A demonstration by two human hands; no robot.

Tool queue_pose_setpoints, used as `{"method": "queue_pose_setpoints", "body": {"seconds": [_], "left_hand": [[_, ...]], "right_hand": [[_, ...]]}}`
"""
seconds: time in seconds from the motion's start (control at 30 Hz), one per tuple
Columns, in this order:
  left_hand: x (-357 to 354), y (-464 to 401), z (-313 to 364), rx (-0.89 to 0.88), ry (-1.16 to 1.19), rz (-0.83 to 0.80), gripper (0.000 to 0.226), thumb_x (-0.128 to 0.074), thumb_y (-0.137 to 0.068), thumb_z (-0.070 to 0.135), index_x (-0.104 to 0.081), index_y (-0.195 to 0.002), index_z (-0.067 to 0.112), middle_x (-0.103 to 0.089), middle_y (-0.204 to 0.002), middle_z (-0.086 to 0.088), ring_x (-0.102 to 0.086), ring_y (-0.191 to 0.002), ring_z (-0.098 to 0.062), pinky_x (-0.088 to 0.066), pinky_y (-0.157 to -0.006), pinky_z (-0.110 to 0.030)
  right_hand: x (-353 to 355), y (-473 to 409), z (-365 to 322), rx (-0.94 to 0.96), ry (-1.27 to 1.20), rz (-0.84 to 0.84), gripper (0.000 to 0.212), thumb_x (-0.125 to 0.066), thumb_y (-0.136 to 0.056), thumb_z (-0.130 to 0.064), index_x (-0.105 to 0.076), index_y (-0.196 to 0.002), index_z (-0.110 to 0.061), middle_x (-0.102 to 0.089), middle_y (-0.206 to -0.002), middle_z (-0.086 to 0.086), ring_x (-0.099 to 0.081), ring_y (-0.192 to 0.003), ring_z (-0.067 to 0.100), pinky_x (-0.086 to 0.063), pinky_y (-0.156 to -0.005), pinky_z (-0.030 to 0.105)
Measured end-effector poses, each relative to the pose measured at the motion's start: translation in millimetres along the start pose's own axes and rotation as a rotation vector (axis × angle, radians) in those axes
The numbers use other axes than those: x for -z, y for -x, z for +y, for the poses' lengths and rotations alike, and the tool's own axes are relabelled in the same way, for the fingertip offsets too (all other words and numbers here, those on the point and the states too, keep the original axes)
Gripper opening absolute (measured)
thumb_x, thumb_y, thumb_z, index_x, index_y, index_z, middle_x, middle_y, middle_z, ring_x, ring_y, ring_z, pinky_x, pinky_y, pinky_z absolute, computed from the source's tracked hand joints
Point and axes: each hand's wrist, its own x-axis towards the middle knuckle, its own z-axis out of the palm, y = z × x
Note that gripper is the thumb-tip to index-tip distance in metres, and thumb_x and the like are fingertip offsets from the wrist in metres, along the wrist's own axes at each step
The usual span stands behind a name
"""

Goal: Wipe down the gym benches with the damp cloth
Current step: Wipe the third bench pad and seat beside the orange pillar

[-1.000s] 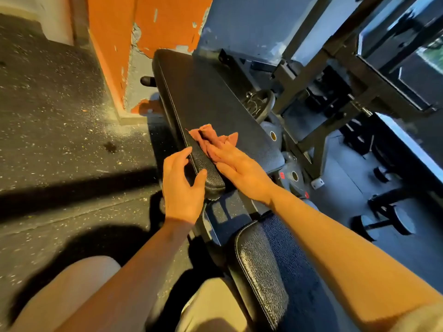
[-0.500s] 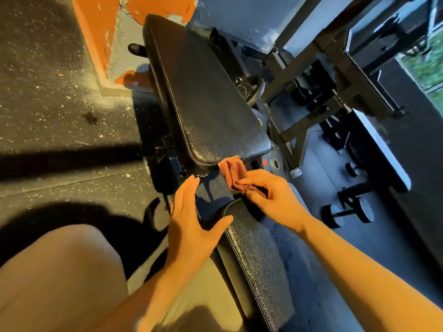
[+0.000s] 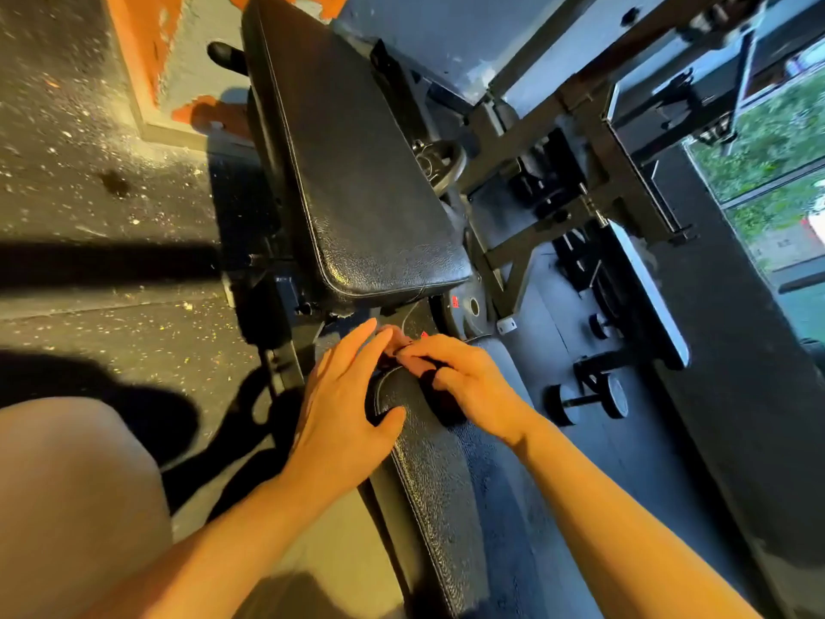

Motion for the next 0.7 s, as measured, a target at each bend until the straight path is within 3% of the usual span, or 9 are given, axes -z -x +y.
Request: {"method": "queue_pose_setpoints", "body": {"seconds": [0.07,0.13,0.23,0.33,0.43,0.53,0.6,0.67,0.7], "left_hand": [[-0.4,-9.7,10.5,0.019,0.034,-0.055,0.081,-0.065,-0.070,0.026,-0.038,-0.146,0.018,-0.034,-0.151,0.004,-0.036,-0.137,-0.015,-0.034,-0.112,-0.036],[-3.6,-23.5,20.9,0.028,0.004,-0.169,0.079,-0.058,-0.070,0.037,-0.039,-0.145,0.023,-0.042,-0.145,0.001,-0.044,-0.131,-0.018,-0.039,-0.106,-0.035],[-9.0,-48.0,31.5,0.032,-0.199,-0.368,0.065,-0.048,-0.074,0.058,-0.044,-0.137,0.044,-0.054,-0.129,0.002,-0.051,-0.121,-0.022,-0.045,-0.097,-0.039],[-8.3,-63.3,37.6,-0.050,-0.371,-0.438,0.028,-0.055,-0.087,0.054,-0.061,-0.110,0.038,-0.060,-0.104,0.002,-0.057,-0.100,-0.019,-0.044,-0.080,-0.033],[2.5,-63.9,34.7,-0.094,-0.300,-0.369,0.012,-0.066,-0.085,0.035,-0.056,-0.088,0.028,-0.053,-0.086,0.005,-0.054,-0.088,-0.020,-0.034,-0.070,-0.030],[20.3,-60.6,21.9,-0.046,-0.145,-0.030,0.021,-0.073,-0.075,0.013,-0.053,-0.078,0.019,-0.055,-0.079,0.005,-0.055,-0.079,-0.021,-0.039,-0.069,-0.035],[30.3,-59.6,16.0,-0.034,-0.145,0.094,0.025,-0.071,-0.076,0.005,-0.060,-0.094,0.018,-0.059,-0.094,0.001,-0.056,-0.088,-0.021,-0.043,-0.078,-0.039],[30.8,-59.4,11.1,-0.074,-0.176,-0.030,0.045,-0.069,-0.078,0.000,-0.063,-0.119,0.018,-0.061,-0.111,-0.003,-0.057,-0.104,-0.023,-0.042,-0.092,-0.034],[28.4,-60.2,6.8,-0.106,-0.151,-0.129,0.048,-0.068,-0.079,-0.003,-0.063,-0.123,0.014,-0.062,-0.114,-0.005,-0.058,-0.109,-0.023,-0.040,-0.097,-0.023]], "right_hand": [[-9.0,7.0,-4.5,0.074,-0.077,-0.008,0.063,-0.049,-0.073,0.000,-0.052,-0.133,-0.017,-0.058,-0.130,-0.004,-0.051,-0.125,0.014,-0.039,-0.108,0.039],[-2.7,15.9,-1.8,0.125,-0.143,0.081,0.061,-0.056,-0.080,0.005,-0.042,-0.137,-0.011,-0.055,-0.132,0.002,-0.050,-0.127,0.016,-0.040,-0.107,0.032],[6.5,34.4,15.0,0.073,-0.189,0.442,0.043,-0.063,-0.086,-0.010,-0.051,-0.128,-0.008,-0.059,-0.126,0.002,-0.053,-0.123,0.015,-0.043,-0.103,0.027],[2.3,43.6,34.0,-0.192,0.096,0.685,0.020,-0.062,-0.089,-0.012,-0.066,-0.107,-0.020,-0.065,-0.109,-0.011,-0.060,-0.108,0.011,-0.048,-0.094,0.030],[-11.1,47.2,39.9,-0.233,0.215,0.554,0.031,-0.062,-0.089,-0.009,-0.070,-0.116,-0.021,-0.061,-0.110,-0.022,-0.054,-0.107,-0.003,-0.041,-0.100,0.031],[-14.3,49.1,41.2,-0.306,0.247,0.455,0.042,-0.061,-0.092,-0.016,-0.057,-0.133,-0.023,-0.051,-0.140,-0.008,-0.041,-0.132,0.002,-0.025,-0.116,0.040],[-8.6,50.6,39.8,-0.330,0.252,0.391,0.046,-0.060,-0.094,-0.016,-0.050,-0.138,-0.024,-0.044,-0.146,-0.005,-0.032,-0.136,0.000,-0.013,-0.120,0.035],[-1.6,52.2,38.6,-0.329,0.259,0.322,0.048,-0.059,-0.094,-0.015,-0.048,-0.139,-0.025,-0.042,-0.147,-0.008,-0.028,-0.136,-0.003,-0.008,-0.119,0.030],[1.1,52.7,38.4,-0.330,0.258,0.293,0.048,-0.059,-0.094,-0.015,-0.048,-0.139,-0.025,-0.041,-0.147,-0.009,-0.027,-0.135,-0.005,-0.007,-0.119,0.030]]}}
